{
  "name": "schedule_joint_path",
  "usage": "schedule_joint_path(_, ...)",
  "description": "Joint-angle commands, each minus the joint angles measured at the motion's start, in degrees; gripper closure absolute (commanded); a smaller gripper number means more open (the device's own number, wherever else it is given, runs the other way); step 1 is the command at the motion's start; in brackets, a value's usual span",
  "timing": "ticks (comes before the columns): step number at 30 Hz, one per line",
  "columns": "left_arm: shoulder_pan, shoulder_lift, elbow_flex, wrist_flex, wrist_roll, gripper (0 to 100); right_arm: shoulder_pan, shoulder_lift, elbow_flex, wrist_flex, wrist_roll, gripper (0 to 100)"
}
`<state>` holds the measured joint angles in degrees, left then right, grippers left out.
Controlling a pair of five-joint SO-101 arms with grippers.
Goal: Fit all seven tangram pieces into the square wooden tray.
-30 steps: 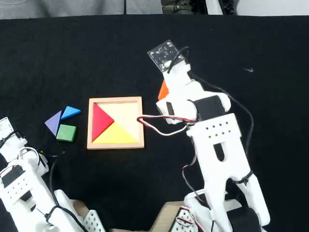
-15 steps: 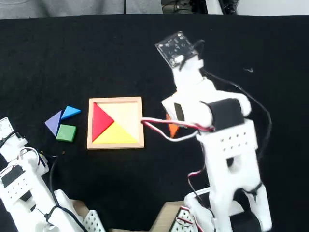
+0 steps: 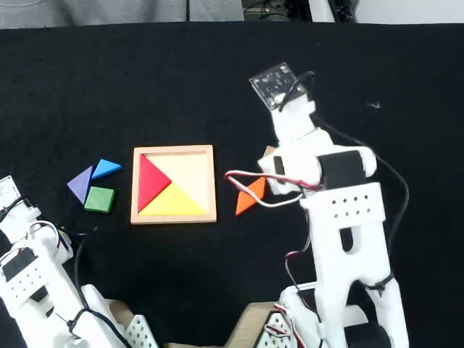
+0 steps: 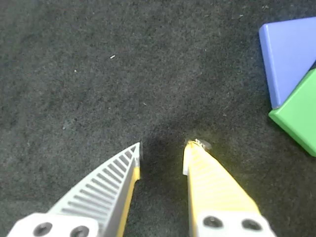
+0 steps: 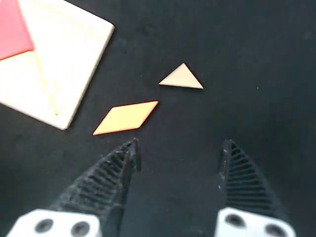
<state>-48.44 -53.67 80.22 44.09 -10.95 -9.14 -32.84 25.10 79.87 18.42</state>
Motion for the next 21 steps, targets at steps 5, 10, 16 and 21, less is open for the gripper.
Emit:
schedule_joint_path(5,0.7,-0.8,-0.1,-1.2,0.1,84,-4.2,-1.3,17.1,-19.0,-2.5,77.6)
schedule_joint_path(10,0.7,-0.8,-0.1,-1.2,0.1,84,-7.2,-0.1,17.5,-18.1,-2.8,85.1)
schedule_joint_path(16,0.7,-0.8,0.0,-1.2,0.1,84,-0.5,11.9,18.1,-18.5,0.2,97.4)
schedule_joint_path(21,0.7,-0.8,0.0,-1.2,0.1,84,0.9,23.2,15.2,-20.5,1.7,98.7)
